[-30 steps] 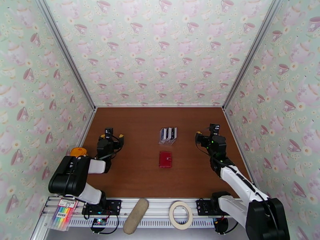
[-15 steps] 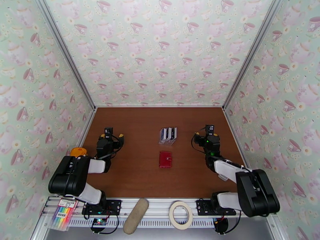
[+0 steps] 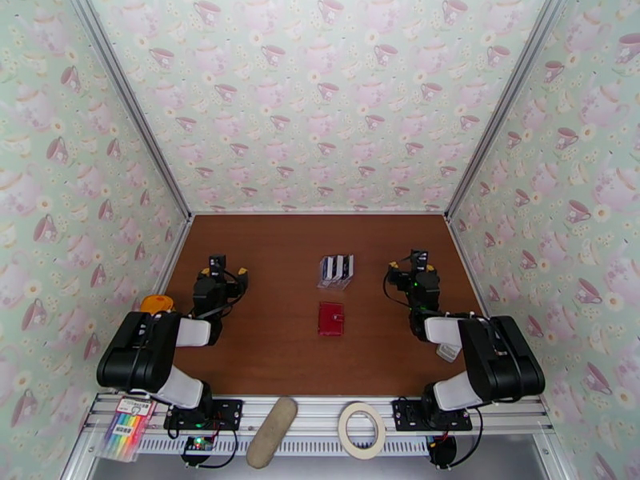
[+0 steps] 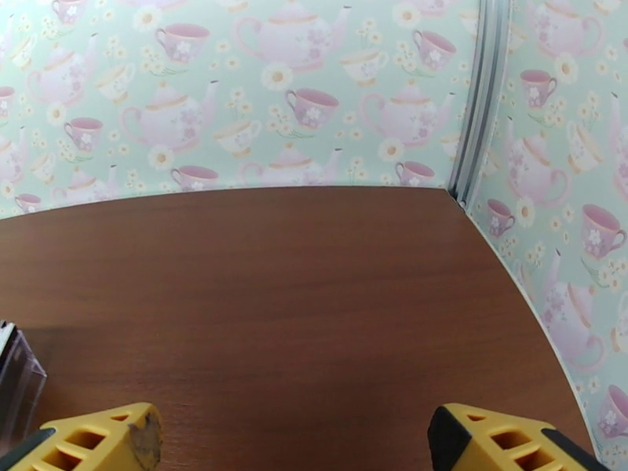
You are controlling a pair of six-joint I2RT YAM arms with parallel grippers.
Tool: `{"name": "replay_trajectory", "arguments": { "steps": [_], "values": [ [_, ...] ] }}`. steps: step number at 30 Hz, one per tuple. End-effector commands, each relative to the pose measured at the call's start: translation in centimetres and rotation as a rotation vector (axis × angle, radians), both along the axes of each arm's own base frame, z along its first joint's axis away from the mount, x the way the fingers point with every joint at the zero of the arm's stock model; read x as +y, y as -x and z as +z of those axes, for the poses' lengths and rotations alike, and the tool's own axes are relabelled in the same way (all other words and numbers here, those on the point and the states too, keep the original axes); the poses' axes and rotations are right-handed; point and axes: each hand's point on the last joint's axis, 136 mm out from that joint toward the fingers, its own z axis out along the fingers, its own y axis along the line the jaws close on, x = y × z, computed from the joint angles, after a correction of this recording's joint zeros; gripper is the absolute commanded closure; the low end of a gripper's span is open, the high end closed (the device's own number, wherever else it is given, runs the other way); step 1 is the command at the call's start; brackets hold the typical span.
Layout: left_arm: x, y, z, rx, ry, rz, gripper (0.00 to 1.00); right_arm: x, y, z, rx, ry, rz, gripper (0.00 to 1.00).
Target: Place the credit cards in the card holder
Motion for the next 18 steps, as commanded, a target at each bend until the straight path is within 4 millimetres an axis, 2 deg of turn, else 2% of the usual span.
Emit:
{"name": "replay_trajectory", "arguments": {
  "steps": [1, 18],
  "values": [
    [-0.13, -0.44, 0.32, -0.006, 0.015, -0.010, 0.00, 0.17, -0.08, 0.14, -0.026, -0.030, 0.019, 0.06],
    [-0.12, -0.49, 0.19, 0.001, 0.022, -0.014, 0.00, -0.01, -0.15, -0.01, -0.014, -0.034, 0.014, 0.00]
  ]
}}
